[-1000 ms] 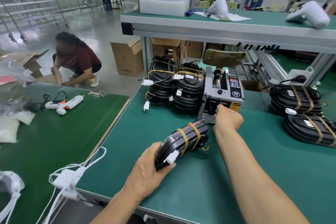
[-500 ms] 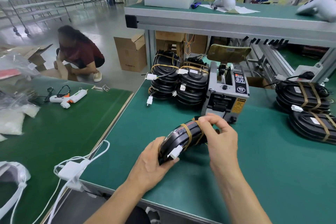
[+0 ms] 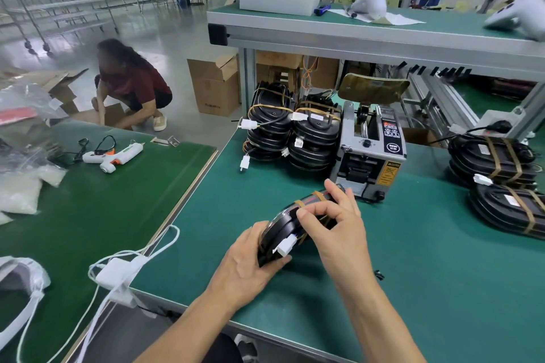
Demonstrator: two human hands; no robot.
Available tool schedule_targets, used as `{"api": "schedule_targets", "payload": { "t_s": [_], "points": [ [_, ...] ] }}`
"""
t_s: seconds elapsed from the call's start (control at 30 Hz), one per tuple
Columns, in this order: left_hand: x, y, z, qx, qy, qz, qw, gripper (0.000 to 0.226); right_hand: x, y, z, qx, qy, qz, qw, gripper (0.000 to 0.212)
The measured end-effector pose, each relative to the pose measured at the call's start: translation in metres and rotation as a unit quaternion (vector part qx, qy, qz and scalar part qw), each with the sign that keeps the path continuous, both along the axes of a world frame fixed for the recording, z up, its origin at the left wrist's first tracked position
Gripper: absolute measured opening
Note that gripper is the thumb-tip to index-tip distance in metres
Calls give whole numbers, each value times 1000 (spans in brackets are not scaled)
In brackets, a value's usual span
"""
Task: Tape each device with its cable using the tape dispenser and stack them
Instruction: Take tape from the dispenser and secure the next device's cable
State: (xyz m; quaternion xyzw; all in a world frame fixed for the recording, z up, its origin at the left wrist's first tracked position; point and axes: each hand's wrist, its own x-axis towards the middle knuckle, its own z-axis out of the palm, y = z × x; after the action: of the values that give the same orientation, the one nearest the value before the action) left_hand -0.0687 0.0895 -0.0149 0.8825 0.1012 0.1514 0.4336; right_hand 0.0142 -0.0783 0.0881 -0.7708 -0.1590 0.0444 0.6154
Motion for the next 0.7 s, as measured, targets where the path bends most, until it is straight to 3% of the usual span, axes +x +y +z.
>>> {"api": "schedule_targets", "payload": {
  "t_s": [0.7],
  "points": [
    [0, 0, -1, 0, -8, -1, 1000, 53, -3, 4, -3, -23, 2, -16, 1000, 17]
  ]
}}
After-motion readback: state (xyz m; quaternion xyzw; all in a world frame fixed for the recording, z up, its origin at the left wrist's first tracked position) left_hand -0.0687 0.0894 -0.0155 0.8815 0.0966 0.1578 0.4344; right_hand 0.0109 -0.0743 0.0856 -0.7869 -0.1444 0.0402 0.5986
